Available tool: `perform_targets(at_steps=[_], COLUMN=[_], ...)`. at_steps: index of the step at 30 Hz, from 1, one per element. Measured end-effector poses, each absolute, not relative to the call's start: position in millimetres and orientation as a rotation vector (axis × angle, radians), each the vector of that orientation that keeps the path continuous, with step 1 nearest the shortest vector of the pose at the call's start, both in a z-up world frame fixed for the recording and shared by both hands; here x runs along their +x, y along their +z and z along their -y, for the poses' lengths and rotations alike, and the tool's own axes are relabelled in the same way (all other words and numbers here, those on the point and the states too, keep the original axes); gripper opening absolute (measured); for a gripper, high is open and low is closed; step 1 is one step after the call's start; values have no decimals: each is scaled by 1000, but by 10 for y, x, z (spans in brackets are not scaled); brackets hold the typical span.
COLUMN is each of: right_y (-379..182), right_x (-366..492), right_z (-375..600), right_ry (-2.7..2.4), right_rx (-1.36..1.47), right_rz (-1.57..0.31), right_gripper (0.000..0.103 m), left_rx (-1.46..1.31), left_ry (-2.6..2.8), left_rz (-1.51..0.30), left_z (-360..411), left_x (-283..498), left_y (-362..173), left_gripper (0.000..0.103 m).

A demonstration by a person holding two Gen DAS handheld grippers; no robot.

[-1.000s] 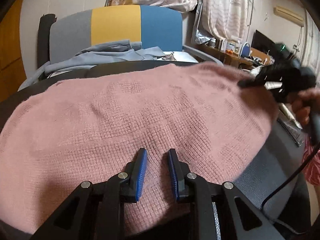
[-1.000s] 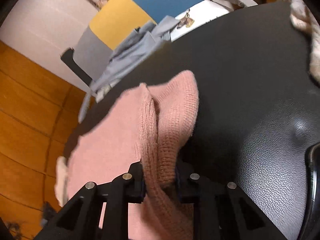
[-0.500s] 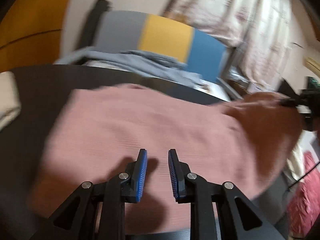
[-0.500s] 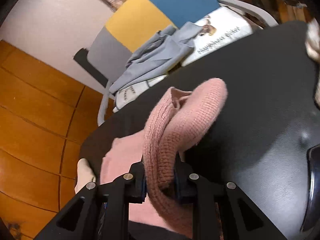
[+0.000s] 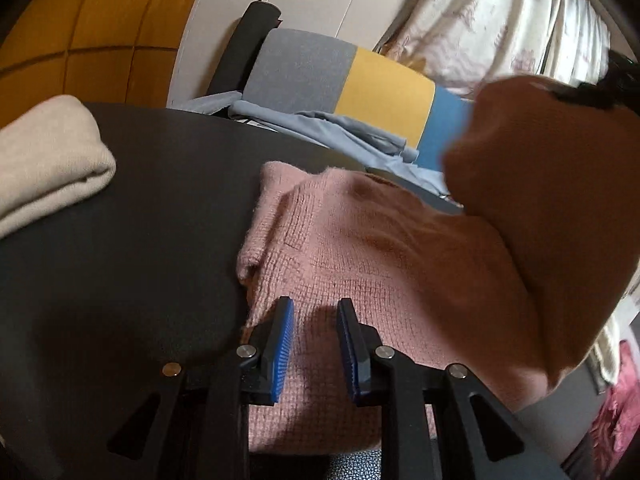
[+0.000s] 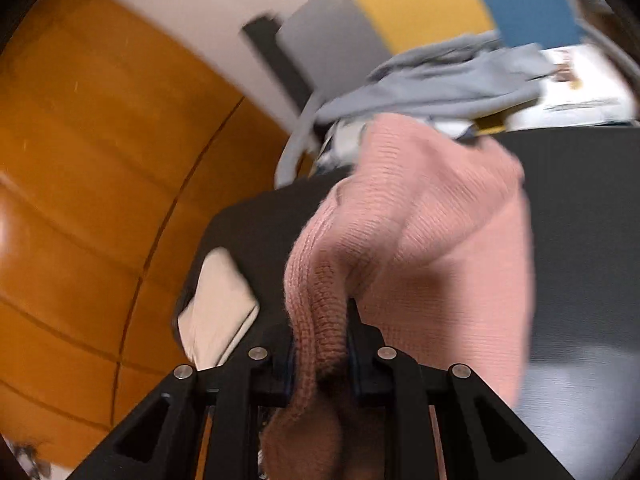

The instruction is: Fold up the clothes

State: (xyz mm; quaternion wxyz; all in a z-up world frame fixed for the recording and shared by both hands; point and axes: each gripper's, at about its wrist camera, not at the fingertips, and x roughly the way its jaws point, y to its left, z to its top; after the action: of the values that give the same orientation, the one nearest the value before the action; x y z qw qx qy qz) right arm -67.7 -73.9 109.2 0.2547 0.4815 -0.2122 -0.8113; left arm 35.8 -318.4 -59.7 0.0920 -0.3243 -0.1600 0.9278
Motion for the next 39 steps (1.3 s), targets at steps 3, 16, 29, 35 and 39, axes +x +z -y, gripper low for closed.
perform_targets(at_steps=[3,16,29,35,39], right_y=[745,36,136,-84,-365], right_x=[-770,-755,-123,-93,-15], right_z=[1361,2295,1231,1796,2282], right_ry=[-2156,-2100,-2284,-2193,-2110], right_rx=[1383,1475,1199,1083,1041], right_rz=[465,154,62,-44,-302], right_gripper=[20,64,12,14,15], left_rx=[-941,-835,-844,-855,-841], left_ry=[2728,2613,2438,2478,2577], left_rz=[540,783,1060,1000,1053], left_z=[3234,3470,3927,3988,4133], left_x=[347,432,766,969,1203], left_y=[-632,-795,-834,-681,-625], left_gripper=[22,22,26,28,28])
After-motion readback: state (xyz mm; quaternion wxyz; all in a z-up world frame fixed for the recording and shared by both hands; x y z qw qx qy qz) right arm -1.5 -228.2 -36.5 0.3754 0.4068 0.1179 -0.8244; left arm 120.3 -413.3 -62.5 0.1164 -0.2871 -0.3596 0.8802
